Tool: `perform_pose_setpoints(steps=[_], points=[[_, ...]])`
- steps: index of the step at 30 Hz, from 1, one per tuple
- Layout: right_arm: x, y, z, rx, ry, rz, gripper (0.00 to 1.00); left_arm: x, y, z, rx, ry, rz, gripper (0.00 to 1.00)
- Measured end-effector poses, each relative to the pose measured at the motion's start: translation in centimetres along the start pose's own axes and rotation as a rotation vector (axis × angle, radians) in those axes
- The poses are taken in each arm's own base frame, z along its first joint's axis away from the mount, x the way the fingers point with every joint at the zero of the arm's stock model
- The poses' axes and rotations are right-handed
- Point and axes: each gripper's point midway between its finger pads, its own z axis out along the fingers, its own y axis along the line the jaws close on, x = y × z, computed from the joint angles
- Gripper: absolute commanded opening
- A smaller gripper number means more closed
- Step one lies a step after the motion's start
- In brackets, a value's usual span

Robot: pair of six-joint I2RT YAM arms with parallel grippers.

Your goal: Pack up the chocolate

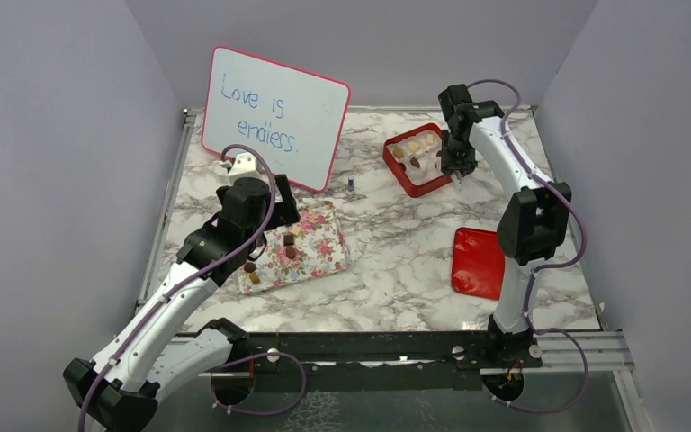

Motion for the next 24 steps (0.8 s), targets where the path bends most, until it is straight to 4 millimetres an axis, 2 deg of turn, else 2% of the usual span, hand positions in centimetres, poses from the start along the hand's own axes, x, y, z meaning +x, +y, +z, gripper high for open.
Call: perform_pose_setpoints(steps=[11, 21, 24], points=[[0.8, -0.5, -1.1, 0.021, 0.038, 0.021, 0.40, -0.2, -0.2, 0.3, -0.002, 0.004, 0.011, 0.99], [1.4, -0.9, -1.4, 0.036, 0.064, 0.019, 0.41, -0.7, -0.1, -0.3, 0.008, -0.018, 0.025, 0.99], [1.2, -1.0, -2.0, 0.032, 0.061, 0.020, 0.41, -0.8, -0.1, -0.4, 0.010, -0.022, 0.023, 0.99]])
